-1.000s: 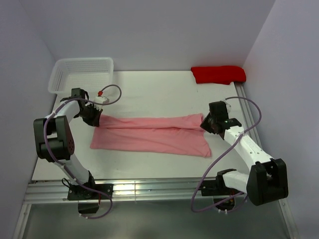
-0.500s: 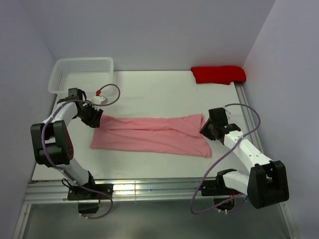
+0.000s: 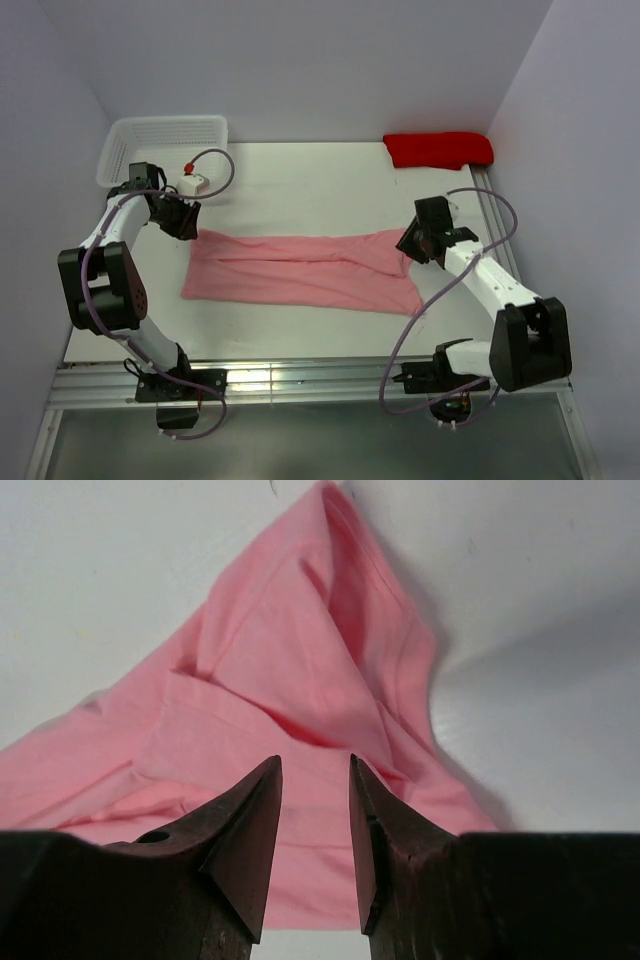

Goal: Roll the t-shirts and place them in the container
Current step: Fold the tshirt

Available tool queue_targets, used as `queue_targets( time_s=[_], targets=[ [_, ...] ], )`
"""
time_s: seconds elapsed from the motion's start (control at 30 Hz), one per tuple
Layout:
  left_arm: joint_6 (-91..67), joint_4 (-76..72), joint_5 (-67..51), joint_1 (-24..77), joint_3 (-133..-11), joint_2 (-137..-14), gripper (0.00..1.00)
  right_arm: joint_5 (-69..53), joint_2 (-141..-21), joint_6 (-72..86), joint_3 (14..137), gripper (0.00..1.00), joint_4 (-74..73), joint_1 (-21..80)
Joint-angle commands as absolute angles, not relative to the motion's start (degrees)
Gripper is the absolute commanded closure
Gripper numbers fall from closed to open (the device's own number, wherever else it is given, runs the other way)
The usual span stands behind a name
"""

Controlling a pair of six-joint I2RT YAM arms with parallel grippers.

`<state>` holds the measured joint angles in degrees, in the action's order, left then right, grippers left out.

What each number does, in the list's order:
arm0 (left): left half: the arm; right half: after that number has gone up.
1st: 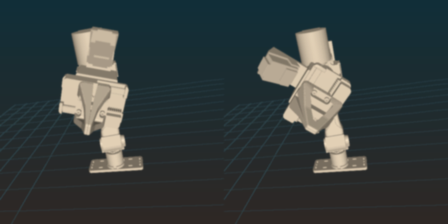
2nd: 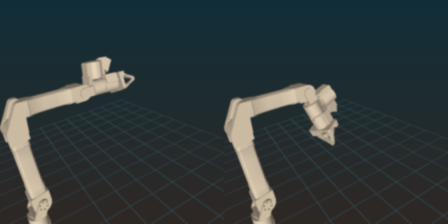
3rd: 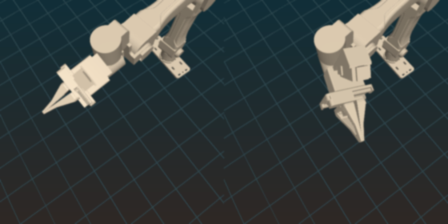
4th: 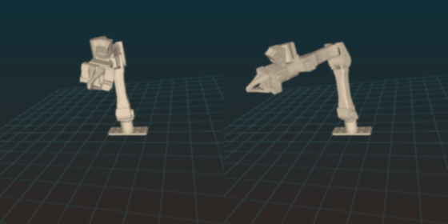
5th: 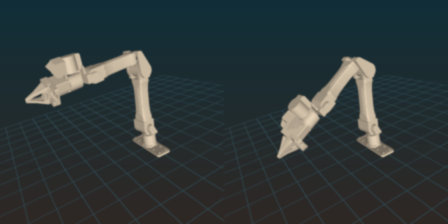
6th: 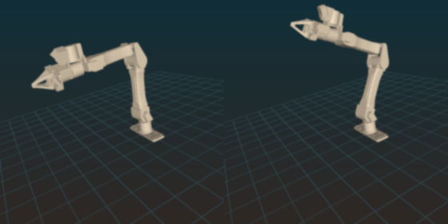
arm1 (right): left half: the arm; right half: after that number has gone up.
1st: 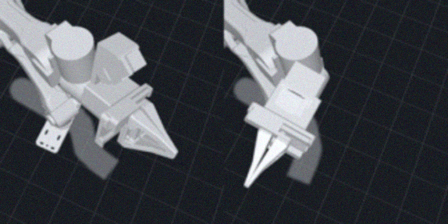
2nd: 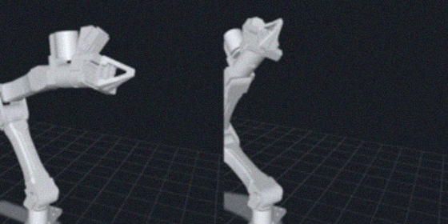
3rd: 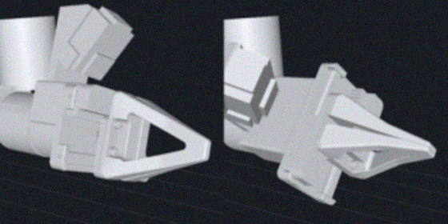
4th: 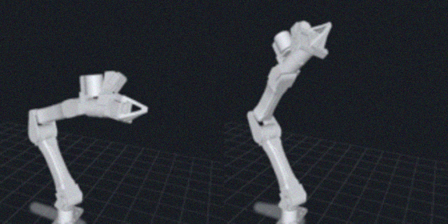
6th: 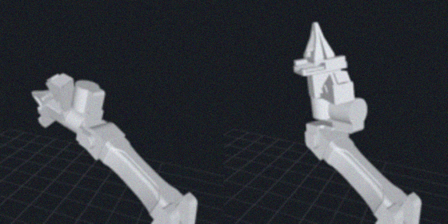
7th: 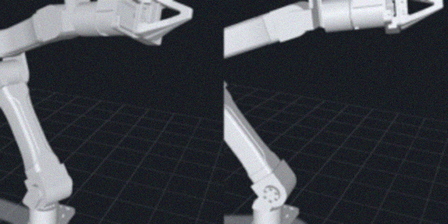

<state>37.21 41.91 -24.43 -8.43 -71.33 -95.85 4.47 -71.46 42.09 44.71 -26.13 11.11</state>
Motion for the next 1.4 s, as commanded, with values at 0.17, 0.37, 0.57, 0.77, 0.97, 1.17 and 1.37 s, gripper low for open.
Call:
queue_targets(
  time_s=[0.17,0.37,0.57,0.77,0.97,1.17,1.37],
  targets=[
    [35.60,44.56,-26.19,-8.53,-74.53,-96.77,0.64,4.13,-80.59,38.94,51.59,0.58,-25.32,11.60],
    [35.60,45.26,-26.28,-8.53,-75.15,-97.03,0.65,3.78,-83.23,37.88,51.50,0.56,-25.14,12.39],
    [35.86,45.44,-25.93,-8.44,-75.15,-97.38,0.65,3.78,-84.37,37.97,51.15,0.54,-25.14,14.50],
    [35.95,45.61,-25.49,-8.44,-75.15,-97.29,0.66,4.39,-82.18,38.41,49.75,0.78,-25.84,15.73],
    [35.95,45.88,-25.31,-8.53,-75.23,-97.47,0.66,4.66,-75.60,39.20,46.33,1.00,-26.98,16.96],
    [36.12,46.05,-25.22,-8.44,-75.41,-98.00,0.66,3.87,-68.12,40.60,40.01,1.00,-26.63,18.28],
    [36.21,46.32,-24.79,-8.35,-75.67,-98.79,0.67,2.72,-64.34,42.45,33.76,0.93,-25.75,19.95]
  ],
)
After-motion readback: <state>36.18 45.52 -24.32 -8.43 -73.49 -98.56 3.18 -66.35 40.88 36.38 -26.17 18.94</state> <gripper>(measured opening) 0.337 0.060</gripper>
